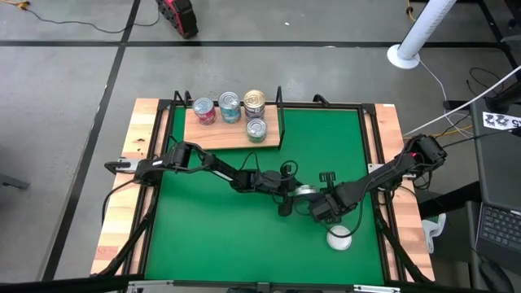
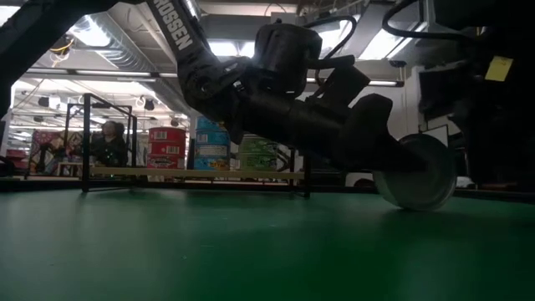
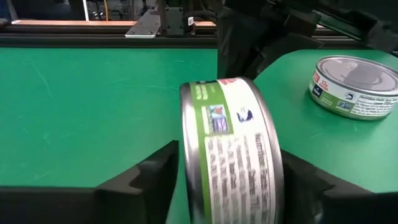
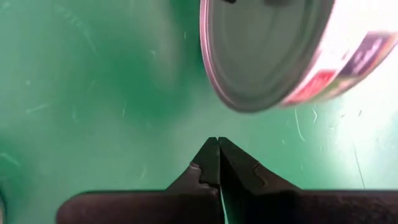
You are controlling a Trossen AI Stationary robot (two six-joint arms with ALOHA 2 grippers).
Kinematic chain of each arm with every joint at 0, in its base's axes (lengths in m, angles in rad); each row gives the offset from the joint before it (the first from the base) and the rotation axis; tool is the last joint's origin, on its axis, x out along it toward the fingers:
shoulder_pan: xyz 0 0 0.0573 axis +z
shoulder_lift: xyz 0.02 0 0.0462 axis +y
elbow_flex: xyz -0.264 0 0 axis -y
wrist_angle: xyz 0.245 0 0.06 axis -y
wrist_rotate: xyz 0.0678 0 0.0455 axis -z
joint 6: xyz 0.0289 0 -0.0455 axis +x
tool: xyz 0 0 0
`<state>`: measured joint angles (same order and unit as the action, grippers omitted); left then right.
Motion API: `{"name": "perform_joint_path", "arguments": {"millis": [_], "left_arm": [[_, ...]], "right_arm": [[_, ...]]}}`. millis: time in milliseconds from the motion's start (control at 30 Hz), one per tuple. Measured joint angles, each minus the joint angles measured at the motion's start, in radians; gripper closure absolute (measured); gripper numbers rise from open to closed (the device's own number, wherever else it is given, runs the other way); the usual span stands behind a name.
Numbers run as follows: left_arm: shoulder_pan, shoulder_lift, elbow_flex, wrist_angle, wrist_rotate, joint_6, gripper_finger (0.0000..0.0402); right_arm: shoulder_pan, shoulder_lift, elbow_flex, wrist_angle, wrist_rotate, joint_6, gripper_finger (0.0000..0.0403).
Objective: Stack canned seafood by type on shelf
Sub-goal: Put the green white tuna can on the shelf
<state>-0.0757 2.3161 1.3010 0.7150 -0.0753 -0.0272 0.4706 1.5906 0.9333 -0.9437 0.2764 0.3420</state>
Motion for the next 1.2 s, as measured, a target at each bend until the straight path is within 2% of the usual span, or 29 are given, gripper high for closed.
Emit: {"name": "perform_joint_path", "arguments": {"millis": [200,467,833,1000,1200], "left_arm": [[0.000,-0.017,0.000,-0.025,0.003,-0.057,0.0275],[0.015,-0.185,0.000,-0.345,0.091,-0.197,0.0277],[0.062,-0.554,0.000,-0.929,0.092,-0.265,0.0274],[0.075,-0.705,0.000,-1.125,0.006,-0.391,0.0275],[0.030,-0.808,-0.016,-1.294,-0.185,-0.608,0.0274]], "right_arm": [[0.000,0.000,0.002,-0.035,-0.021,0.000,0.0400],[0.001,0.000,0.059,-0.181,0.000,0.021,0.0400],[0.001,0.000,0.067,-0.218,0.043,0.020,0.0400],[0.000,0.000,0.068,-0.212,0.055,0.017,0.0400],[0.000,0.000,0.068,-0.200,0.115,0.008,0.0400]]}}
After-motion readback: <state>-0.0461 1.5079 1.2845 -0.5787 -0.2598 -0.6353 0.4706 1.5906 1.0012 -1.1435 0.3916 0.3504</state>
